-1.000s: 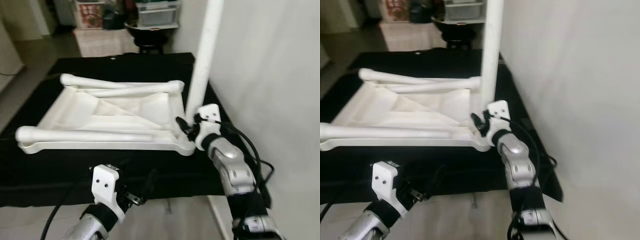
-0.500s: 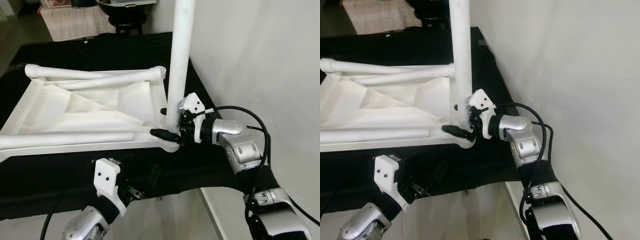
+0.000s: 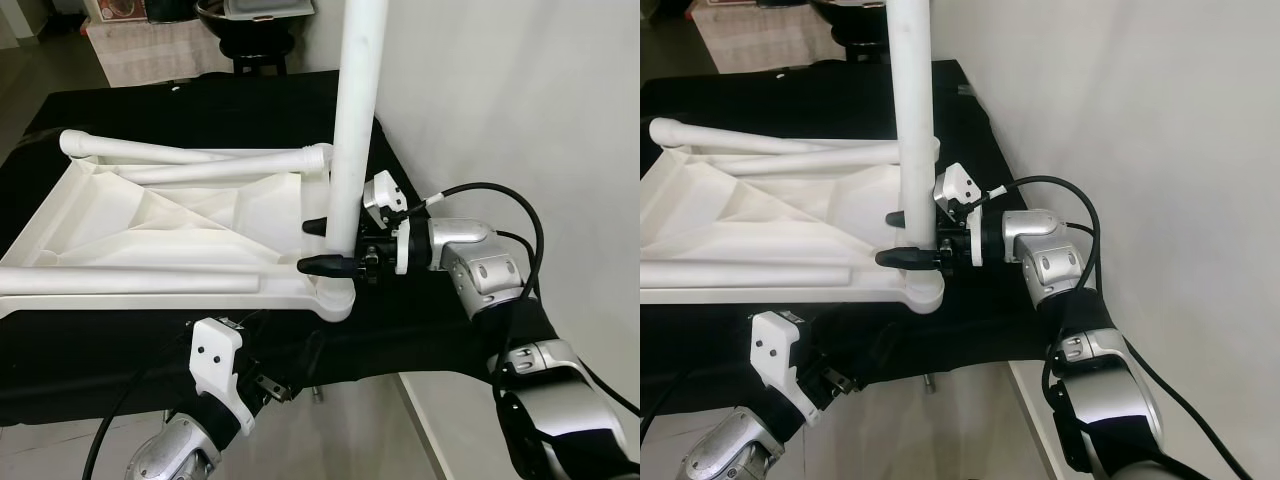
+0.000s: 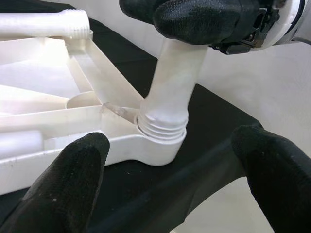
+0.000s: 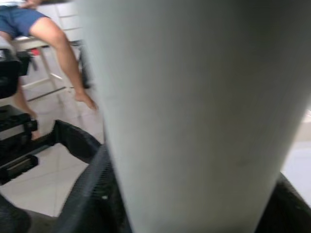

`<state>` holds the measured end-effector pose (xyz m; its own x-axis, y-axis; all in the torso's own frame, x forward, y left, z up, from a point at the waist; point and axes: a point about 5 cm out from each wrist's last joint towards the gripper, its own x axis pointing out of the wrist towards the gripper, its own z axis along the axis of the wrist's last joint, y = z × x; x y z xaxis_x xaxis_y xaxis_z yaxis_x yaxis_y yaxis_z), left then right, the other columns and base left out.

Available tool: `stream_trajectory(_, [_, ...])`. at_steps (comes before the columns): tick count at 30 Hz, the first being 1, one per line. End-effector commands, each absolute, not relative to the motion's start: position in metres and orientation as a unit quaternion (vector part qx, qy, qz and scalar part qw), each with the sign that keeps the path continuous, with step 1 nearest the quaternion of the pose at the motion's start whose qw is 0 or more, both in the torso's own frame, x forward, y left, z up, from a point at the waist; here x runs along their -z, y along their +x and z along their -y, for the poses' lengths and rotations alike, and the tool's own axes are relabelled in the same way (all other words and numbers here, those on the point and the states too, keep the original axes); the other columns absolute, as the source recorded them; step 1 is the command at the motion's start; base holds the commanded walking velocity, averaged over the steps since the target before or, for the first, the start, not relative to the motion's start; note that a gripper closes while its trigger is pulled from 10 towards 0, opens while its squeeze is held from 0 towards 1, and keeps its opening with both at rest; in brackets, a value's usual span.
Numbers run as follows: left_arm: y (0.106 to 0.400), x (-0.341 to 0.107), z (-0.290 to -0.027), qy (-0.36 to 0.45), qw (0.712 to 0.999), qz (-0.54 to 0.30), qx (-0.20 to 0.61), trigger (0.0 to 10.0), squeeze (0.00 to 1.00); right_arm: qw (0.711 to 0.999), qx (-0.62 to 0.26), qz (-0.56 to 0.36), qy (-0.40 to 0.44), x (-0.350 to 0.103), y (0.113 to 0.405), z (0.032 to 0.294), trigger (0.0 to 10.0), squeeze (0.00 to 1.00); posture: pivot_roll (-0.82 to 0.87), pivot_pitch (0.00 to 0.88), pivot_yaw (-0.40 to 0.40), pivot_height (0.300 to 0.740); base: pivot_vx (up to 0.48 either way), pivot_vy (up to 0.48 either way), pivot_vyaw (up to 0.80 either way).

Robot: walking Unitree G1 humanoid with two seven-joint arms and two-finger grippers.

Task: Building children table

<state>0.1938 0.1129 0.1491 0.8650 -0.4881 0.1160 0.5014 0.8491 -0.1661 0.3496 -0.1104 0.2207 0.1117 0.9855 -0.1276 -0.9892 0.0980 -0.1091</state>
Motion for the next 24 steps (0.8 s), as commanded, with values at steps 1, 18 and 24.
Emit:
stream_trajectory(1, [0.192,-0.142,-0.112,-0.102,0.96,0.02,0.26,10.0,0.0,0.731,-0.677,-0.015,-0.085,-0.215,0.348,0.107,0.0,0.0,0.02,0.107,-0.031,0.74,0.0,0.0,0.0])
stream_trajectory(18, [0.194,-0.143,-0.118,-0.102,0.96,0.019,0.262,10.0,0.0,0.956,-0.274,-0.103,0.002,-0.137,0.321,0.089,0.0,0.0,0.0,0.111,-0.02,0.74,0.0,0.0,0.0])
stream_trajectory(24, [0.198,-0.141,-0.12,-0.103,0.959,0.016,0.264,10.0,0.0,0.958,-0.275,-0.084,-0.008,-0.141,0.325,0.087,0.0,0.0,-0.01,0.099,-0.018,0.74,0.0,0.0,0.0])
